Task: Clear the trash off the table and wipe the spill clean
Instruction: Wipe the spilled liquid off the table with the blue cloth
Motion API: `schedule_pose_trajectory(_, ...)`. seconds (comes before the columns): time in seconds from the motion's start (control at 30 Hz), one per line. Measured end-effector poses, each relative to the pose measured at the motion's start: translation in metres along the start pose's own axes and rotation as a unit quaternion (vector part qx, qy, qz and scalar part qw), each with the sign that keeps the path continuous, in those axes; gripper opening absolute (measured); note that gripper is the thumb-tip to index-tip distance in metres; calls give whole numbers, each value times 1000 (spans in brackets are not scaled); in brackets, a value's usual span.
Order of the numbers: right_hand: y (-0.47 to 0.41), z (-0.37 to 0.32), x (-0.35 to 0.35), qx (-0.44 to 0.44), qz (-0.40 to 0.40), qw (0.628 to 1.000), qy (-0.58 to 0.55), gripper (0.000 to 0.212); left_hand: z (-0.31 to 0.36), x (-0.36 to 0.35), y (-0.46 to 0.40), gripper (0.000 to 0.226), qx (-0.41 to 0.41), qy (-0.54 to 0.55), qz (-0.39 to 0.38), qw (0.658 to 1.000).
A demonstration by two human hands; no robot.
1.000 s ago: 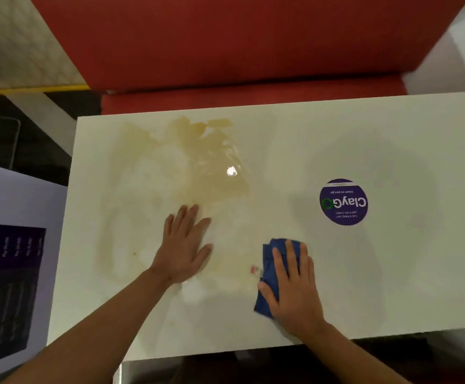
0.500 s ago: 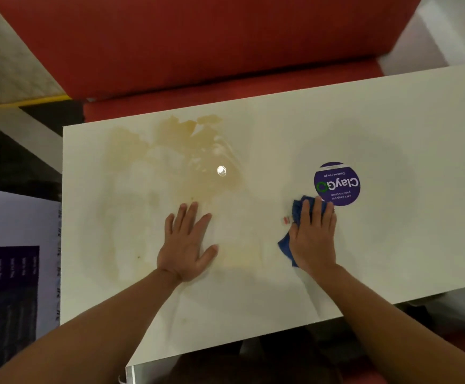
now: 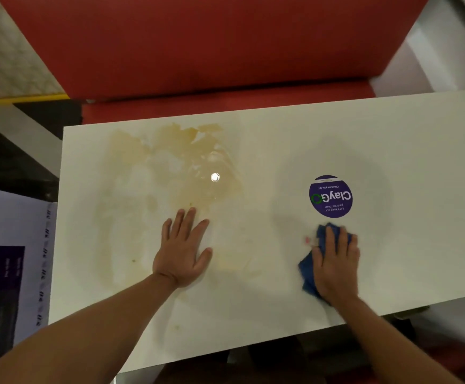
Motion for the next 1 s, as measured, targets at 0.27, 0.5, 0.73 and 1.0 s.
schedule_pose_trajectory(0.27,46,-92,-5,-19,66,996,-54,65,0,-1,-1,70,9,-12,-11,1000)
schedule_pose_trajectory(0.5,81,-132,-27,207,-31,976,-67,64,0,0,-1,69,15,-4,-14,1000)
schedule_pose_trajectory(0.73,-24,-34,10,32,24,999,-23,60,1,2,0,68,16,8,-8,1000)
schedule_pose_trajectory(1.0,116,-161,-31,181,-11,982,-46,62,2,2,-1,69,8,-3,-1,1000)
Point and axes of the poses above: each hand's wrist, its own y-axis away from the middle knuckle, its own x-axis out of the back of the hand, z = x × y, the point moved 7 cm from there along -y, towards the middle knuckle, and after that the axes turned 2 degrees about -z, right-handed, at the moved point
